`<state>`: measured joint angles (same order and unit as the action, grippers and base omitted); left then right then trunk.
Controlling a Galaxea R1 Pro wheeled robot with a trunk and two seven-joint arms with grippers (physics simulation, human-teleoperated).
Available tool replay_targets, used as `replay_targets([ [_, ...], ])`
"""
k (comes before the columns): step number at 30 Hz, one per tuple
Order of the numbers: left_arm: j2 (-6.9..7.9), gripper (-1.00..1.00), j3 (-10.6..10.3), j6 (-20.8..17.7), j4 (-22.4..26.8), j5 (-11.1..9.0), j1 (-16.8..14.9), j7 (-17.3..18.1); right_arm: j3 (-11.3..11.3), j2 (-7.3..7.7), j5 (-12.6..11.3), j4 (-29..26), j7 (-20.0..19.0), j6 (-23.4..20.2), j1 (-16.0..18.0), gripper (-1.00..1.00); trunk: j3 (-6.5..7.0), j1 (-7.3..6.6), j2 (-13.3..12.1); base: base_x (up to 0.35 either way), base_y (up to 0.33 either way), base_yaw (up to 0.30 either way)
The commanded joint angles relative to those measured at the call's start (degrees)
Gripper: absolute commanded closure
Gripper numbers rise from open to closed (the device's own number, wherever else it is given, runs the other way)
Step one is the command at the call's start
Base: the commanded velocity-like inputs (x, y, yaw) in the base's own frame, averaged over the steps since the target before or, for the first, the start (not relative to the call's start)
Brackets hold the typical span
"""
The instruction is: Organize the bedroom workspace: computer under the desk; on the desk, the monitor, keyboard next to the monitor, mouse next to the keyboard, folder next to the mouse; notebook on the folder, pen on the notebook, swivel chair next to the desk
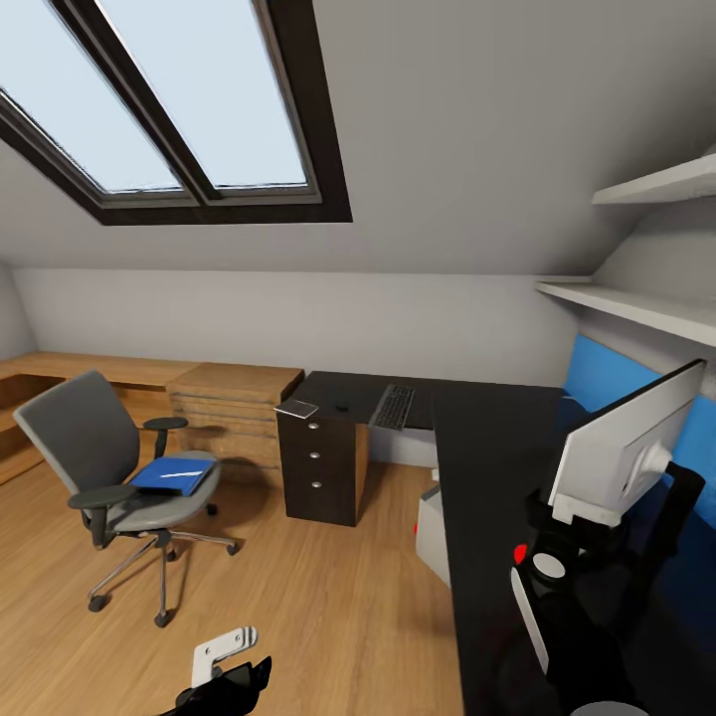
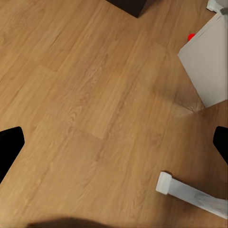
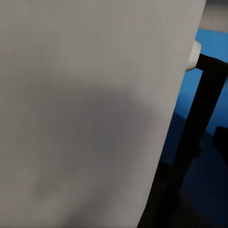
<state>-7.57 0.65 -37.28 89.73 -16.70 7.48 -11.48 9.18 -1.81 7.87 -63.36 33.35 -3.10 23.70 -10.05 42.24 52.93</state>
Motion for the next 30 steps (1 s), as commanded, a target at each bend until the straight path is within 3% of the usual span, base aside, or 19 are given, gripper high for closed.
replay_targets([
  [1,-0.05,-1.00,0.06,-0.21,0.10,-0.61,-0.01,-0.39,0.13,-0.03,0.40,0.02,0.13,-0.33,0.04,-1.00,-0.07,0.01,0.05,0.000,-0.173,0.000],
  [16,0.01,-1.00,0.14,-0.25,0.10,-0.61,-0.01,-0.40,0.05,-0.20,0.31,0.90,0.13,-0.33,0.03,-1.00,-0.07,0.01,0.05,-0.010,-0.048,0.000],
  [30,0.02,-1.00,0.14,-0.25,0.10,-0.61,-0.01,-0.49,-0.21,-0.30,0.31,0.96,0.04,-0.24,0.03,-1.00,-0.07,0.01,0.05,-0.240,-0.045,0.000],
])
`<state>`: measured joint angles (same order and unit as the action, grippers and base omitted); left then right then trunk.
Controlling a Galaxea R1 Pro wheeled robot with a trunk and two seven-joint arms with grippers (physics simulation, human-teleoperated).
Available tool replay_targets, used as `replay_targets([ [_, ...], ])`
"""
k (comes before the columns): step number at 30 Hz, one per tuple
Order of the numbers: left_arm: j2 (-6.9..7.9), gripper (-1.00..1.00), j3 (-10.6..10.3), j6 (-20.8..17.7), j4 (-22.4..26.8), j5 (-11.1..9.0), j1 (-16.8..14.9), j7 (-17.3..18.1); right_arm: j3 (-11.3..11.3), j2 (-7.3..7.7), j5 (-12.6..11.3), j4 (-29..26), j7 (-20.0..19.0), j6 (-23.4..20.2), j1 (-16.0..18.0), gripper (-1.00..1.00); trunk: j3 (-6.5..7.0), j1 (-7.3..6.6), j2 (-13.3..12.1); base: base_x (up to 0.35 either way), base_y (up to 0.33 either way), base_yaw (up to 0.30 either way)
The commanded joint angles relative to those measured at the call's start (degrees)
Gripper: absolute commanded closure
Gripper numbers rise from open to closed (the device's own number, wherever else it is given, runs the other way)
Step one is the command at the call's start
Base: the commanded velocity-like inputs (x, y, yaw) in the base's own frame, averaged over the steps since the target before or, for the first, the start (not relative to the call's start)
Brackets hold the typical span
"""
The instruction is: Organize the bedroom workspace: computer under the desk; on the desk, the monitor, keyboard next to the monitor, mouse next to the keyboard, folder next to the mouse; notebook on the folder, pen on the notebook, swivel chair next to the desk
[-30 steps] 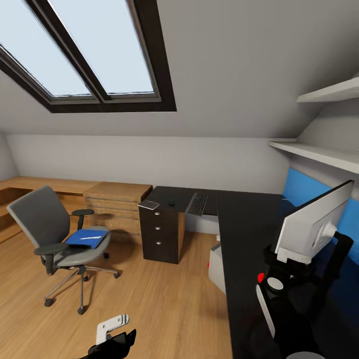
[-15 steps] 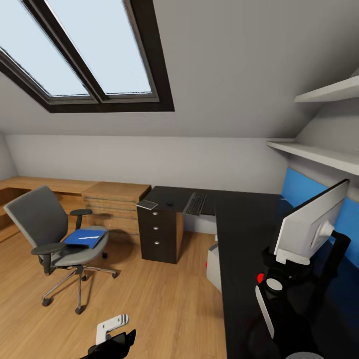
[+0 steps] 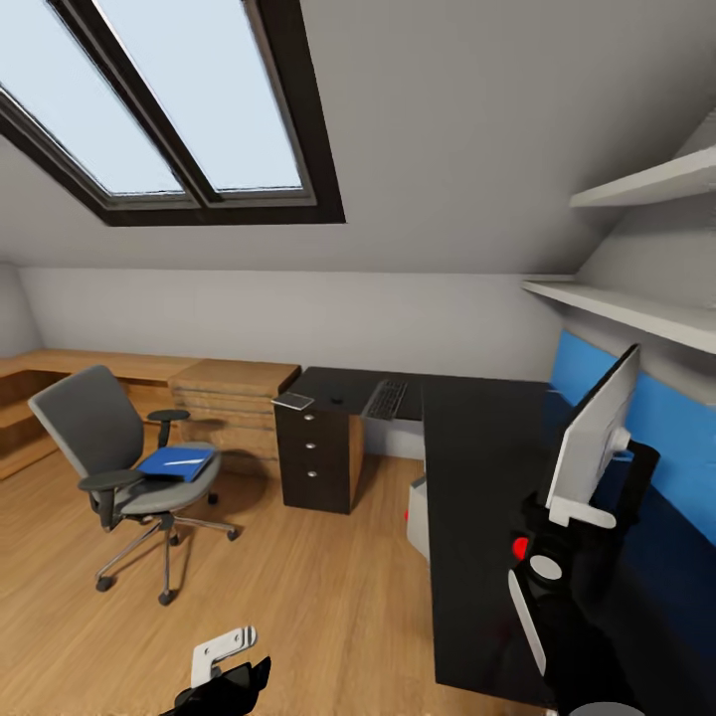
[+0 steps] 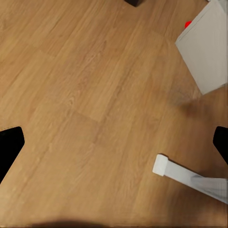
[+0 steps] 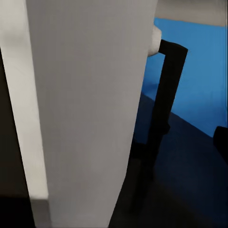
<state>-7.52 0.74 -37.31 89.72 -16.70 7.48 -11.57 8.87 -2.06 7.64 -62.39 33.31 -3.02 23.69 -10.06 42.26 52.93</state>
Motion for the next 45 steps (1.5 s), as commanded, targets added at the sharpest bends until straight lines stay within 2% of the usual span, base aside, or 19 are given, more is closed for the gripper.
replay_targets([
  [1,-0.04,-1.00,0.05,-0.22,0.10,-0.61,-0.01,-0.42,0.10,-0.04,0.54,-0.01,0.09,-0.32,0.04,-1.00,-0.07,-0.01,0.06,-0.195,-0.222,0.000],
  [16,0.05,-1.00,0.31,-0.14,0.16,-0.70,-0.01,-0.42,-0.04,-0.04,0.54,0.09,-0.05,-0.14,0.04,-1.00,-0.07,-0.01,0.06,-0.031,-0.311,0.000],
  [22,0.05,-1.00,0.33,-0.20,0.13,-0.76,-0.01,-0.45,-0.08,-0.04,0.49,0.32,-0.25,-0.02,0.04,-1.00,-0.07,-0.01,0.06,-0.187,-0.215,0.000],
  [45,0.05,-1.00,0.40,-0.21,0.15,-0.87,-0.01,-0.38,-0.32,-0.22,0.45,2.65,-2.09,1.76,0.04,-1.00,-0.07,-0.01,0.06,-0.028,-0.011,0.000],
])
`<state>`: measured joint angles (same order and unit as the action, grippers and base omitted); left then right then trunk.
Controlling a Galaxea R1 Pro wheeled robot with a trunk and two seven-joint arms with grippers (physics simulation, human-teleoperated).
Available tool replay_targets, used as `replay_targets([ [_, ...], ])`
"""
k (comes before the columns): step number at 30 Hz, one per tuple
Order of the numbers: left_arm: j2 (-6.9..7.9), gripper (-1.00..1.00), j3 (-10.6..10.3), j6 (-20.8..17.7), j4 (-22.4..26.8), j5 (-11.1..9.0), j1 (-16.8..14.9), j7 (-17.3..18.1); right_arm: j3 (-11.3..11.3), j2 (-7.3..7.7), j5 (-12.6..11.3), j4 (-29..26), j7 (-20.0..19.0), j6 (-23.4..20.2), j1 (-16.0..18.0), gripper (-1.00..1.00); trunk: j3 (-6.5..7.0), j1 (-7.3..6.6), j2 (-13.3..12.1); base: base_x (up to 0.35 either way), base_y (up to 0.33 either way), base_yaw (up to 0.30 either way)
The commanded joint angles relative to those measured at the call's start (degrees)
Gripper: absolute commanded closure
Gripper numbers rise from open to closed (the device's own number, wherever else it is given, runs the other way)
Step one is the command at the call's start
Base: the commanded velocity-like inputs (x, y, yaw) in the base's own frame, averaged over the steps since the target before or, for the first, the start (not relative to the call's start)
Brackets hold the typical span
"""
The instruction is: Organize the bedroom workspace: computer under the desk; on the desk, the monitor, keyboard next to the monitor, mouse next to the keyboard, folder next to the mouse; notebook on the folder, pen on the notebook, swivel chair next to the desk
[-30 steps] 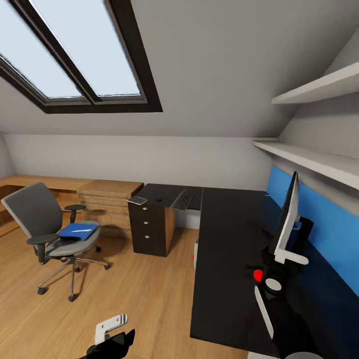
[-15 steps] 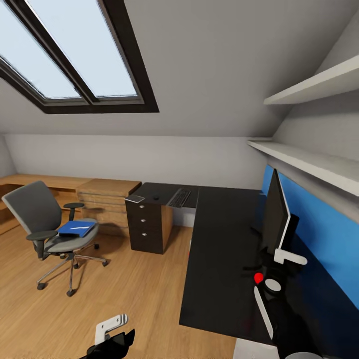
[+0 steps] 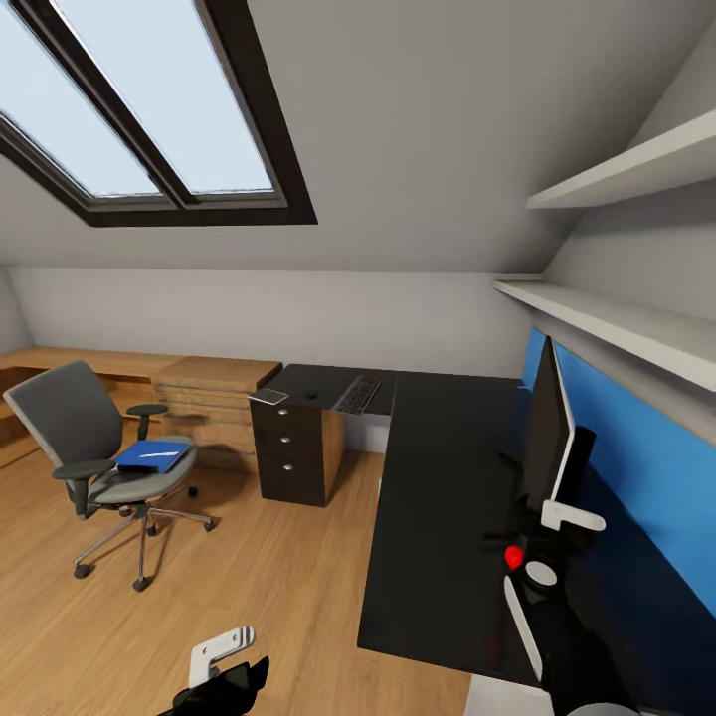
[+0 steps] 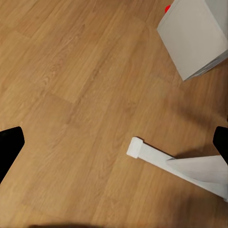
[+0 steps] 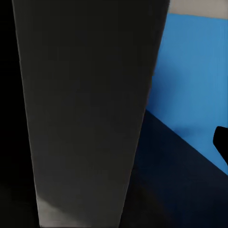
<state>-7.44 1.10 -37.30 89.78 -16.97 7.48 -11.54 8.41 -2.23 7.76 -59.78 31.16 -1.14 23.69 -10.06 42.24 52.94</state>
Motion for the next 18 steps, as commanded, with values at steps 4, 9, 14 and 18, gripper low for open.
replay_targets([
  [4,-0.03,-1.00,0.04,-0.23,0.10,-0.61,-0.01,-0.41,0.12,-0.05,0.33,0.45,-0.04,0.17,0.04,-1.00,-0.07,0.01,0.05,-0.058,-0.043,0.000],
  [9,-0.03,-1.00,0.04,-0.23,0.06,-0.61,-0.01,-0.45,0.12,-0.05,0.33,0.45,-0.05,0.18,0.04,-1.00,-0.07,0.01,0.05,-0.184,-0.141,0.000],
  [14,-0.03,-1.00,0.04,-0.24,0.05,-0.61,-0.01,-0.42,0.12,-0.05,0.33,0.45,-0.10,0.18,0.04,-1.00,-0.07,0.01,0.05,-0.205,-0.210,0.000],
  [18,-0.02,-1.00,0.04,-0.23,0.05,-0.61,-0.01,-0.45,0.12,-0.05,0.33,0.45,-0.13,0.18,0.04,-1.00,-0.07,0.01,0.05,-0.133,-0.176,0.000],
])
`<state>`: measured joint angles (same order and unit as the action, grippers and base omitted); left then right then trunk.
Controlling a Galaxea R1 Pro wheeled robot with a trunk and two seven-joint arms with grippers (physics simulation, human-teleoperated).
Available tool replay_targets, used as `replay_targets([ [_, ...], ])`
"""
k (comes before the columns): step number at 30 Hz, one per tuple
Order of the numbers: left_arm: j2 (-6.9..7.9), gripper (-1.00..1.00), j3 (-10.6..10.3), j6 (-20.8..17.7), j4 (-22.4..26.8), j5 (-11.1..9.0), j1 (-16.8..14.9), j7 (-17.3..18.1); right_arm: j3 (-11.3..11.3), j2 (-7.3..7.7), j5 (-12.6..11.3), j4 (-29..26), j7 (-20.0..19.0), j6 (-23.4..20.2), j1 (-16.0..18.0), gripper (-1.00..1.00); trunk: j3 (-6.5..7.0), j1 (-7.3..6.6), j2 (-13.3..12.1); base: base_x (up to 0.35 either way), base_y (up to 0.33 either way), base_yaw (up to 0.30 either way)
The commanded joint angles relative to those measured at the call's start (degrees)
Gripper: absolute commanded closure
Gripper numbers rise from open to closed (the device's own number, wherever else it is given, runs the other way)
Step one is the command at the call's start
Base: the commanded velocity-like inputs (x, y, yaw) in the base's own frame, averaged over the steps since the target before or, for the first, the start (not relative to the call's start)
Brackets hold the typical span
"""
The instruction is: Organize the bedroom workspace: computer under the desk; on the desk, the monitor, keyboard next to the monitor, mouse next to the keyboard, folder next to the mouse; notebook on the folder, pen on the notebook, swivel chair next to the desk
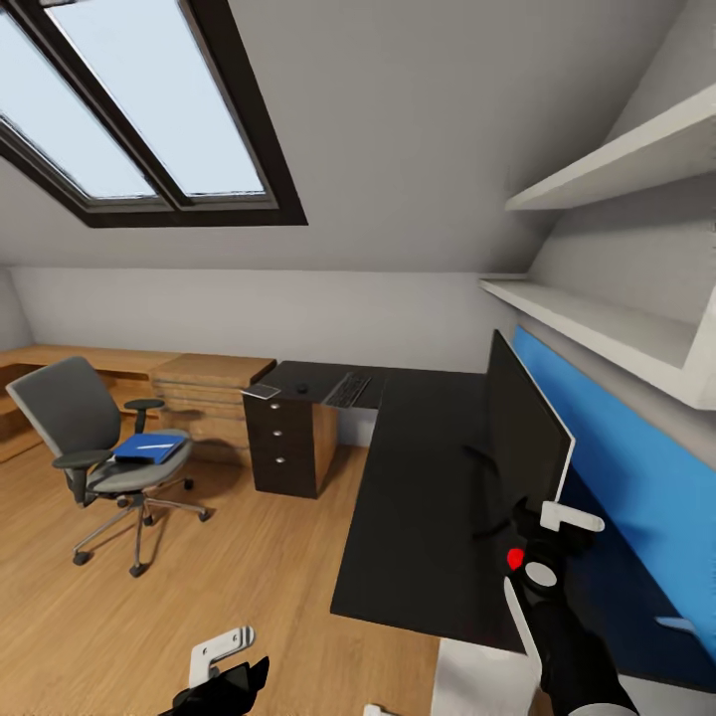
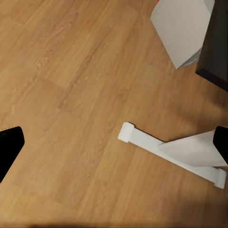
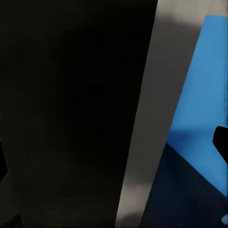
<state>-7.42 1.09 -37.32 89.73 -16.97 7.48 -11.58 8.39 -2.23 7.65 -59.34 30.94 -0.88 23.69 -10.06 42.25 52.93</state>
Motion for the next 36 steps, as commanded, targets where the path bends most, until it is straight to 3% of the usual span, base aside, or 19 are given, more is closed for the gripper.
replay_targets([
  [1,-0.04,-1.00,0.05,-0.22,0.11,-0.61,-0.01,-0.42,0.13,-0.05,0.44,0.02,0.08,-0.09,0.04,-1.00,-0.07,0.00,0.06,-0.050,-0.076,0.000],
  [36,-0.05,-1.00,0.05,-0.30,0.09,-0.61,-0.01,-0.46,0.13,-0.05,0.44,0.10,-1.14,-0.09,0.04,-1.00,-0.07,0.00,0.06,-0.069,-0.035,0.000],
])
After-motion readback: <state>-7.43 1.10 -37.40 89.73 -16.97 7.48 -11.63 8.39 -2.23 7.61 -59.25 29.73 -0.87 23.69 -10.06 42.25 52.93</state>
